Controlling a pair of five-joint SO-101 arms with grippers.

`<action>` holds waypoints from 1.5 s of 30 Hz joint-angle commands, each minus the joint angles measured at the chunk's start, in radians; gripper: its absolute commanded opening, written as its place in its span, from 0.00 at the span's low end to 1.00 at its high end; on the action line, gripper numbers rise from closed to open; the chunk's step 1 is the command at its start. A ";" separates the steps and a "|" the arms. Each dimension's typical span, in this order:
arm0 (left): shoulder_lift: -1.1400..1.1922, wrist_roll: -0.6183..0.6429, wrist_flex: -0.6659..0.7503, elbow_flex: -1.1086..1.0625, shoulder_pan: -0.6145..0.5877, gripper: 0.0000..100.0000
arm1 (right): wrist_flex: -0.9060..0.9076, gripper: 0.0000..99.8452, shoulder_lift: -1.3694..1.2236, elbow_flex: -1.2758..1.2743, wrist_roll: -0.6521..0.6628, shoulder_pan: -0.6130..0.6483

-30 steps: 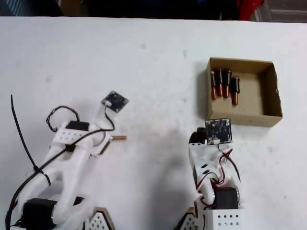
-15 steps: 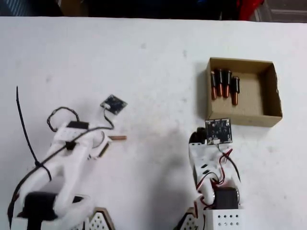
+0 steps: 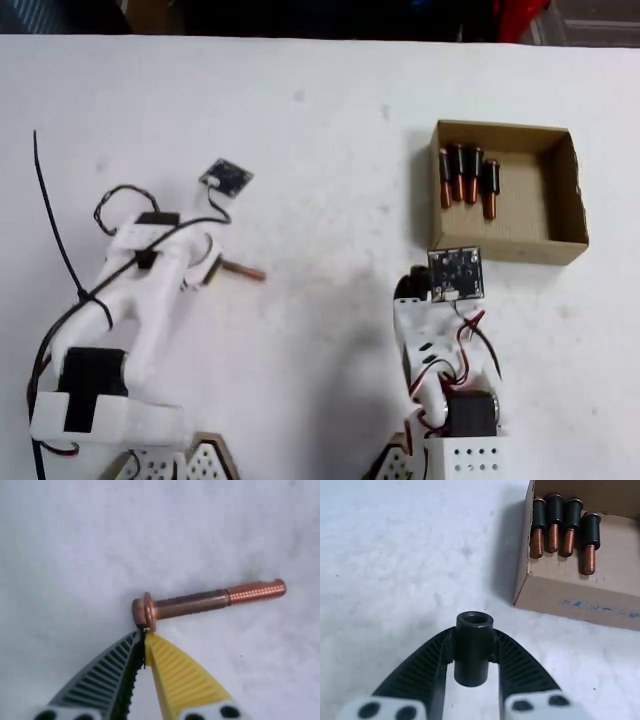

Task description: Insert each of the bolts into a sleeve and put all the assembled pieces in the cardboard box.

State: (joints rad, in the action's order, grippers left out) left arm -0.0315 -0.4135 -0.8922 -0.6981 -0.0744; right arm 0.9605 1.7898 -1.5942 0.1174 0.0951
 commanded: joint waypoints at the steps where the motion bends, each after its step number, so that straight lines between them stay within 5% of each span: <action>1: -0.002 0.009 0.021 0.080 -0.004 0.02 | -0.024 0.02 0.010 0.008 -0.005 0.001; 12: -0.053 0.236 -0.018 0.106 -0.002 0.02 | -0.024 0.02 0.010 0.008 -0.005 0.001; 20: -0.302 0.322 -0.322 0.098 0.099 0.02 | -0.024 0.02 0.010 0.008 -0.005 0.001; 24: -0.351 0.445 -0.288 0.081 0.119 0.02 | -0.024 0.02 0.010 -0.002 -0.005 0.001; 41: 0.193 1.000 -0.430 0.423 0.139 0.02 | -0.114 0.02 0.010 -0.058 -0.005 0.001; 45: 0.262 1.010 -0.427 0.486 0.139 0.02 | -0.116 0.02 0.010 -0.058 -0.005 0.001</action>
State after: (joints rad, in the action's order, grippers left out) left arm 0.2140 0.5746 -1.3019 -0.2869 0.0529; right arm 0.8761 1.7898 -1.6602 0.1174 0.0951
